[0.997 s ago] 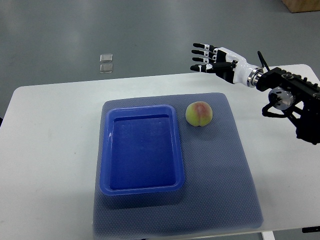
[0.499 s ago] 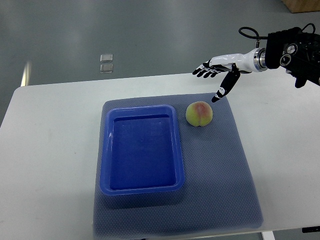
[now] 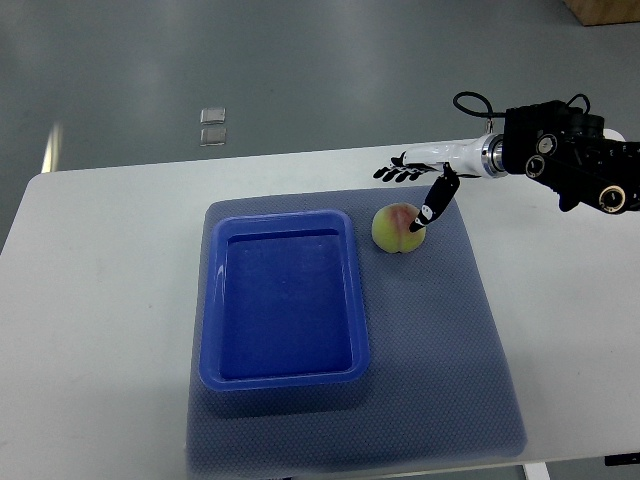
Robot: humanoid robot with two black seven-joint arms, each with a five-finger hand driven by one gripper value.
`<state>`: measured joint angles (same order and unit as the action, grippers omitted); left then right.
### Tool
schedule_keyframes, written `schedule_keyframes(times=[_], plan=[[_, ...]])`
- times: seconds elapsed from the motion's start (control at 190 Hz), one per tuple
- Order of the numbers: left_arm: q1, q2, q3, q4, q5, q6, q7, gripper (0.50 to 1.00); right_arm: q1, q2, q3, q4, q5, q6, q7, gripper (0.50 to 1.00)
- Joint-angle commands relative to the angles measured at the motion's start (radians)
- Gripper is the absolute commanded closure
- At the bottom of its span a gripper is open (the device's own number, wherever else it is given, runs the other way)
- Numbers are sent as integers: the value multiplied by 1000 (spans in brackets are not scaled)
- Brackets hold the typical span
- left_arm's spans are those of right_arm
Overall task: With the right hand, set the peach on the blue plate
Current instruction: 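Close the right hand fingers around the peach and grasp it, then lift the peach with the right hand and carry it over the tray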
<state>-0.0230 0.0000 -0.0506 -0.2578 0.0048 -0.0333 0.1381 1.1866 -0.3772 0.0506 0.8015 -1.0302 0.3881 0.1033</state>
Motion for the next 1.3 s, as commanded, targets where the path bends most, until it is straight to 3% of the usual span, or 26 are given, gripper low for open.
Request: schedule_keyframes(times=[0.0, 0.483, 0.53, 0.604, 0.609, 0.619, 0.724, 0.73, 0.798, 0.824, 0.913, 1.097, 1.102, 1.192, 1.197, 1.218, 1.297], plan=[[0, 0, 0, 0, 0, 1, 1, 500, -22, 11, 0, -2, -16, -6, 3, 570], [0, 0, 0, -1, 0, 0, 0, 500, -88, 49, -1, -38, -36, -98, 10, 587], [0, 0, 0, -1, 0, 0, 1, 500, -101, 60, -1, -42, -36, -117, 10, 632], [0, 0, 0, -1, 0, 1, 1, 500, -104, 64, -1, -42, -36, -121, 10, 636], [0, 0, 0, -1, 0, 1, 1, 500, -105, 69, -1, -48, -36, -130, 10, 662], [0, 0, 0, -1, 0, 0, 0, 500, -105, 69, -1, -50, -36, -132, 10, 668], [0, 0, 0, -1, 0, 0, 0, 500, -108, 73, 0, -59, -36, -138, 10, 693], [0, 0, 0, 0, 0, 1, 0, 500, -111, 80, 0, -64, -36, -143, 12, 717], [0, 0, 0, 0, 0, 1, 0, 500, -110, 83, 3, -62, -34, -143, 12, 799], [0, 0, 0, 0, 0, 0, 0, 500, -107, 81, 3, -61, -31, -133, 12, 836], [0, 0, 0, 0, 0, 0, 0, 500, -94, 67, 9, -50, -18, -118, 13, 891], [0, 0, 0, 0, 0, 1, 0, 500, -24, 20, 17, -13, -2, -72, 13, 904], [0, 0, 0, 0, 0, 1, 1, 500, 11, -17, 17, 20, 19, -49, 13, 904], [0, 0, 0, 0, 0, 0, 1, 500, 51, -46, 17, 50, 47, -28, 13, 904], [0, 0, 0, 0, 0, 1, 0, 500, 92, -92, 15, 88, 79, 3, 13, 902], [0, 0, 0, 0, 0, 1, 0, 500, 111, -114, 15, 105, 91, 17, 12, 901], [0, 0, 0, 0, 0, 0, 0, 500, 148, -154, 17, 137, 107, 38, 12, 901]])
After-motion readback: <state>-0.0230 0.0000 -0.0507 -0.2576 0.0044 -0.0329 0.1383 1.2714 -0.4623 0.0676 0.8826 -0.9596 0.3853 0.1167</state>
